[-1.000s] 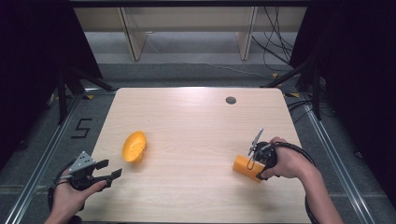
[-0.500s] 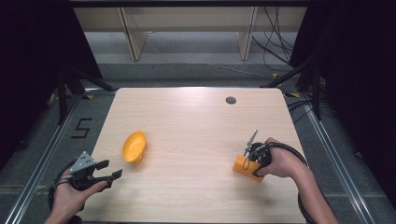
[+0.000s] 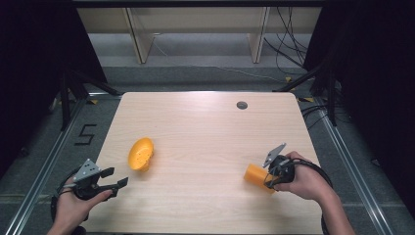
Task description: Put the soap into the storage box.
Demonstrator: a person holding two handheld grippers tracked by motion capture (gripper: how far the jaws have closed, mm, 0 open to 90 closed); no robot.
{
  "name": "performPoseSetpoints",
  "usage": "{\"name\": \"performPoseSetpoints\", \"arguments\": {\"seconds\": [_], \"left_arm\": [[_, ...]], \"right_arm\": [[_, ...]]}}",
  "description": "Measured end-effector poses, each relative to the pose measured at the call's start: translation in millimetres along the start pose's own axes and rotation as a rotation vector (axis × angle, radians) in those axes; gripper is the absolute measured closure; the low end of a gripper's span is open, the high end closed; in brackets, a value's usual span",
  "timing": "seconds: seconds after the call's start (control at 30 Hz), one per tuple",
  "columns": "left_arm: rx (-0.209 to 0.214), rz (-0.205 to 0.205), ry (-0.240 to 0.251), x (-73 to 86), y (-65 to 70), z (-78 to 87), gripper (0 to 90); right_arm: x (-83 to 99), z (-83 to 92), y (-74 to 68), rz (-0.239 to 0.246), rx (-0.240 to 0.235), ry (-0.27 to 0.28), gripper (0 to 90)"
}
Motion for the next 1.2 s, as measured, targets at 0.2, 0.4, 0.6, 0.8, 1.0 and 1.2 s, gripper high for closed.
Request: {"name": "performPoseSetpoints", "arguments": {"seconds": [0.2,0.4,0.6,0.8,1.0,1.2], "left_arm": [[0.003,-0.014,0.001,-0.7,-0.6,0.8,30.5],[0.018,-0.016,0.039,-5.8,3.4,1.3,30.9],[0.106,-0.070,0.081,-17.2,26.1,-2.5,30.2],[0.227,-0.159,0.087,-32.6,55.9,-9.3,29.8],[0.421,-0.258,0.048,-49.5,112.9,-32.1,30.1],[0.497,-0.319,0.013,-51.3,144.8,-44.8,30.0]], "right_arm": [[-1.3,8.3,-4.0,-0.053,0.005,0.116,62.1],[-18.4,19.5,-7.8,-0.133,0.020,0.393,62.1],[-34.6,30.9,-21.9,-0.151,-0.045,0.524,62.2],[-52.8,32.7,-45.7,-0.079,-0.129,0.528,62.3],[-69.0,25.0,-67.5,0.004,-0.188,0.461,62.4],[-78.1,26.4,-71.6,0.023,-0.198,0.457,62.4]]}}
Point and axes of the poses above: each handheld gripper's, and its own axes: z roughly backward along the jaws, x roughly out of its underside, y roughly to its right, the point moved 8 cm from there along -z, roughly forward along the jaws
